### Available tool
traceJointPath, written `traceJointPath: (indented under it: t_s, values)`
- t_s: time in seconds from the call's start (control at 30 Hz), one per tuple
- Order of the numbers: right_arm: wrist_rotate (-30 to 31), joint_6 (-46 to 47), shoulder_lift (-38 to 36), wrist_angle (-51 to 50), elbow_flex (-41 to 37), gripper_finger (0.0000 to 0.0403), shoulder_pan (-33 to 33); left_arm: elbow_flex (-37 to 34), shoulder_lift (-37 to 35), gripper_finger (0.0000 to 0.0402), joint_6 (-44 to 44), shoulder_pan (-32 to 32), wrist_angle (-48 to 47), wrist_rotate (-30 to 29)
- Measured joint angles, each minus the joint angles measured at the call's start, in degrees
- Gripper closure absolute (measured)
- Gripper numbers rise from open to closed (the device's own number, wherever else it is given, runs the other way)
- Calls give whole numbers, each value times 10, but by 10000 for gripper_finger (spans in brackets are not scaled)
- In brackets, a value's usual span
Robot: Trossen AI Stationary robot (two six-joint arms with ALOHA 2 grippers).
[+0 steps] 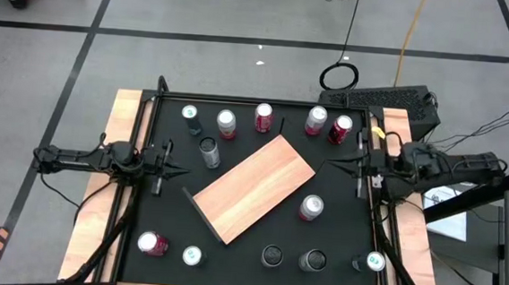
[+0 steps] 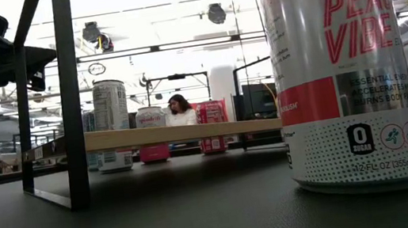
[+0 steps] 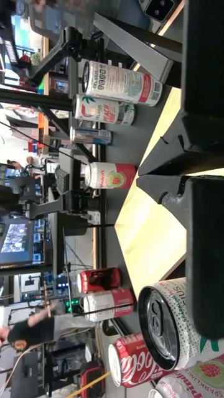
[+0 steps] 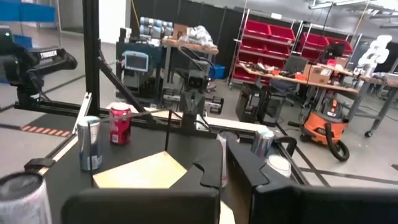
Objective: Place canned beverage on shelf
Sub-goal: Put the bottom right blue soda can on the shelf
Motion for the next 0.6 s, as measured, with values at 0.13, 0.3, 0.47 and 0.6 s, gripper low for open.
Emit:
traceJointPath:
  t_s: [0.13,0.3,0.47,0.6]
  values:
    - [0,-4,69,-8,80,403,0,0,0,402,0,0,0,0]
    - [-17,14,133,-34,186,403,0,0,0,402,0,0,0,0]
    - [-18,19,185,-119,299,403,1,0,0,402,0,0,0,0]
    - [-17,17,212,-178,376,403,1,0,0,402,0,0,0,0]
